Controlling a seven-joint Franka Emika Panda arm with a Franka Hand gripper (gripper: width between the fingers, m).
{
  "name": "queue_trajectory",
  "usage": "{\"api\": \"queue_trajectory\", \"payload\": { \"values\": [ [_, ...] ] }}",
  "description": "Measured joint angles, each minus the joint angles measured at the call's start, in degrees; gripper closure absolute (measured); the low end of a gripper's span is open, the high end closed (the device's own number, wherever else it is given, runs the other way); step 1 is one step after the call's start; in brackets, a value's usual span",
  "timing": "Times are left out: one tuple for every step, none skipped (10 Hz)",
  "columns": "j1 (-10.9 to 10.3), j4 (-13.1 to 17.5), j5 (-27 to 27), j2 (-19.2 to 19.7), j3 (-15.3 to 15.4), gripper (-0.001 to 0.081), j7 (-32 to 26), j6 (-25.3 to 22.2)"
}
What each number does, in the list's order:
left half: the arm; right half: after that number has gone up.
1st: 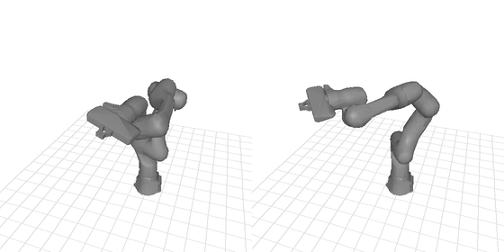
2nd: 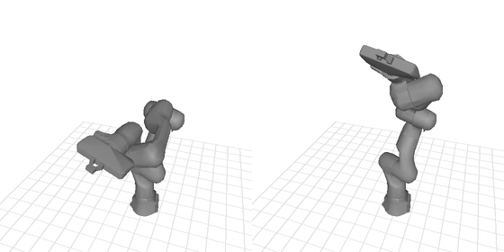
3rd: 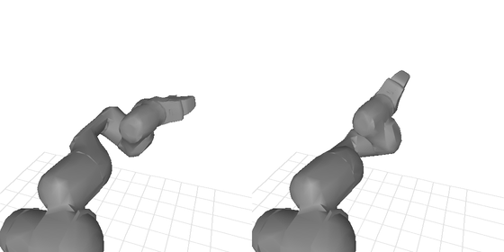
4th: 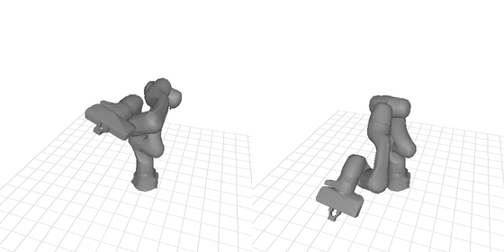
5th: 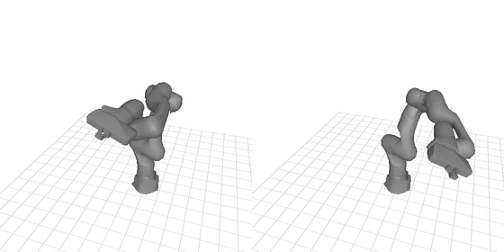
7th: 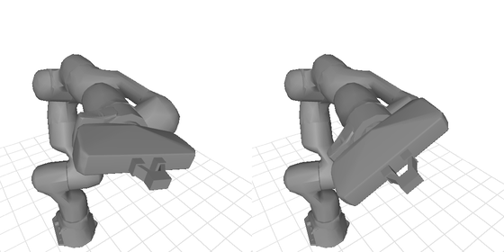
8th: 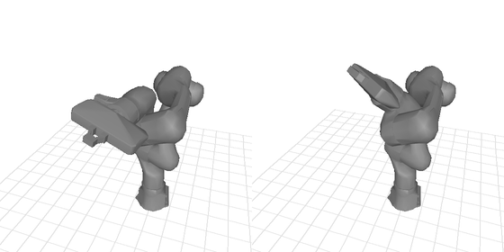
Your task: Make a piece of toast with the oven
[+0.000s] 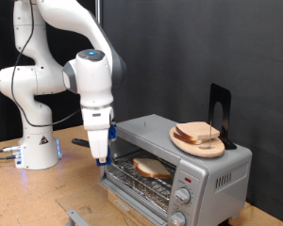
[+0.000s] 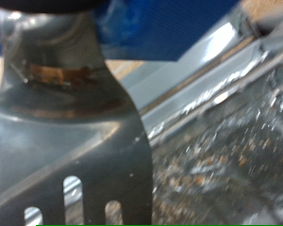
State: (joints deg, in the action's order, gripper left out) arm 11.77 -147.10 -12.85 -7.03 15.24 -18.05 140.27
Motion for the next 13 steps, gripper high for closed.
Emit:
{"api": "queue_trajectory", "payload": {
  "values": [
    [0.02, 1.48, 0.64, 1.21, 0.15, 0.0340, 0.13, -0.04],
    [0.01, 2.63, 0.93, 2.08, 0.29, 0.0340, 0.15, -0.43],
    [-0.12, 3.60, 0.94, 2.77, 0.79, 0.0340, 0.43, -0.81],
    [-0.27, 4.14, 0.96, 3.14, 1.25, 0.0340, 0.71, -0.98],
    [-0.27, 4.45, 1.00, 3.36, 1.46, 0.0340, 0.89, -1.13],
    [-0.25, 4.68, 1.02, 3.51, 1.46, 0.0340, 0.89, -1.47],
    [-0.22, 4.82, 1.02, 3.61, 1.46, 0.0340, 0.91, -1.69],
    [-0.19, 4.93, 1.02, 3.69, 1.43, 0.0340, 0.99, -1.91],
    [-0.16, 5.00, 0.96, 3.75, 1.37, 0.0340, 1.14, -2.16],
    [-0.08, 5.01, 0.76, 3.77, 1.34, 0.0340, 1.19, -2.35],
    [0.06, 4.88, 0.23, 3.76, 1.22, 0.0340, 1.10, -2.40],
    [0.18, 4.64, -0.35, 3.69, 1.04, 0.0340, 0.79, -2.40],
    [0.34, 3.88, -1.29, 3.28, 0.57, 0.0340, -0.37, -2.65]
  ]
}}
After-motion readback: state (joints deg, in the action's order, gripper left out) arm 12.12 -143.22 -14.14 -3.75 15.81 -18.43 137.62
